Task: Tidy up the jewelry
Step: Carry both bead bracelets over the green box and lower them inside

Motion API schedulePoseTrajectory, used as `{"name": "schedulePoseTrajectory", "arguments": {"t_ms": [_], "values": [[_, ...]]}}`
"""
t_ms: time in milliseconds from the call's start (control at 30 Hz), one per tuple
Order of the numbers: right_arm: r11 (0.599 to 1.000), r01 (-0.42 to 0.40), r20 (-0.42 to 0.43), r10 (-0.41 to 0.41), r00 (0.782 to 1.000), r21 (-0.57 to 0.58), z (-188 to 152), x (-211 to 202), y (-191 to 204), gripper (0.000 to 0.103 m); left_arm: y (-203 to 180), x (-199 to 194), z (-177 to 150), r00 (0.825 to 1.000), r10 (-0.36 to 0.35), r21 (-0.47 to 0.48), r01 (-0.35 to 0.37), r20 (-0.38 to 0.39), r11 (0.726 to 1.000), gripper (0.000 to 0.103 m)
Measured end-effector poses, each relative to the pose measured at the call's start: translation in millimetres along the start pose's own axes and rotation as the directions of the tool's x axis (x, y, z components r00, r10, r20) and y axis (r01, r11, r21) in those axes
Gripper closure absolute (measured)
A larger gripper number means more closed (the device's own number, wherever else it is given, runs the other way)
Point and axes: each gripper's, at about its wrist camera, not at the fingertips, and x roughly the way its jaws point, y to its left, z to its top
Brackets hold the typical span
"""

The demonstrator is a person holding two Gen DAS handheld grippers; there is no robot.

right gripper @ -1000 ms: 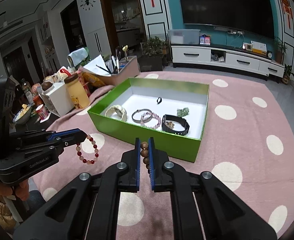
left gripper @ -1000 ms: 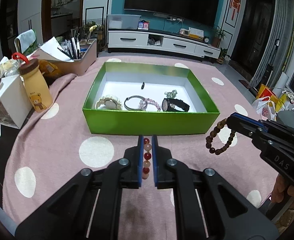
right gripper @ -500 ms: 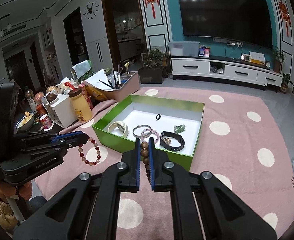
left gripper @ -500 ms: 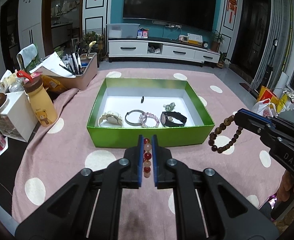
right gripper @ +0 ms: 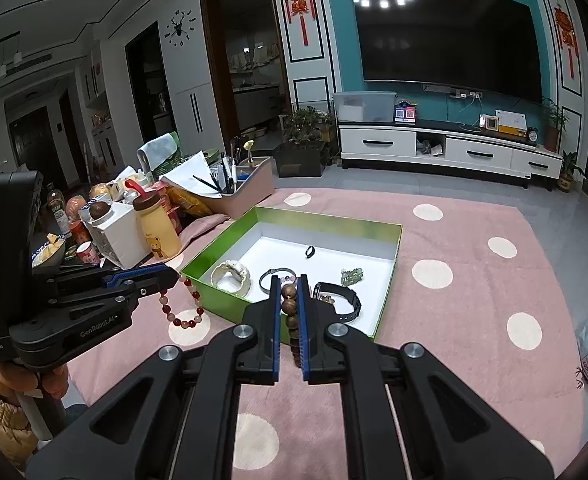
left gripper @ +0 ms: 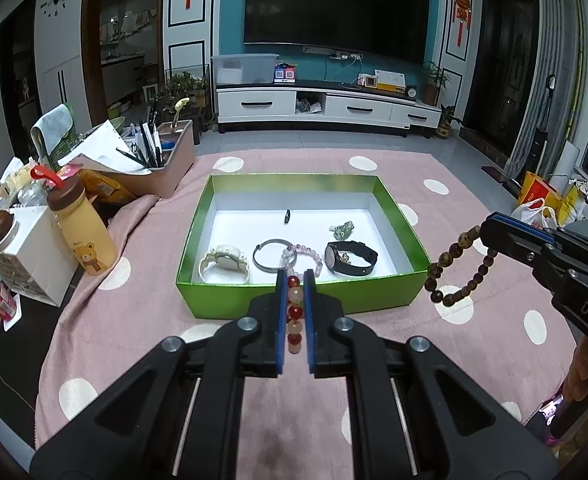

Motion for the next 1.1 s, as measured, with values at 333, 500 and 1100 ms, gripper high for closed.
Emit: {"name": "schedulePoseTrajectory", "arguments": {"t_ms": [333,500,1100], "values": [[1.0,0.01,0.016,-0.01,1.0,-0.004,14.4,6.8,-6.7,0.096,-5.8,9.8,15.6,1.0,-0.001,0.028,0.001,0.009,1.0,0.096],[1.0,0.008,0.02,-0.008,1.0,0.001,23.1,12.9,-12.2,0.096,-7.3,16.2,24.1,1.0,0.0,0.036,0.0,0.011,0.999,0.096],[0.999,0.016,0.033,-0.017,0.999,0.031,46.4,38.9,-37.5,0.096,-11.6,49.5,59.7,1.0,0.018,0.064,-0.019,0.014,0.998,0.096]]}}
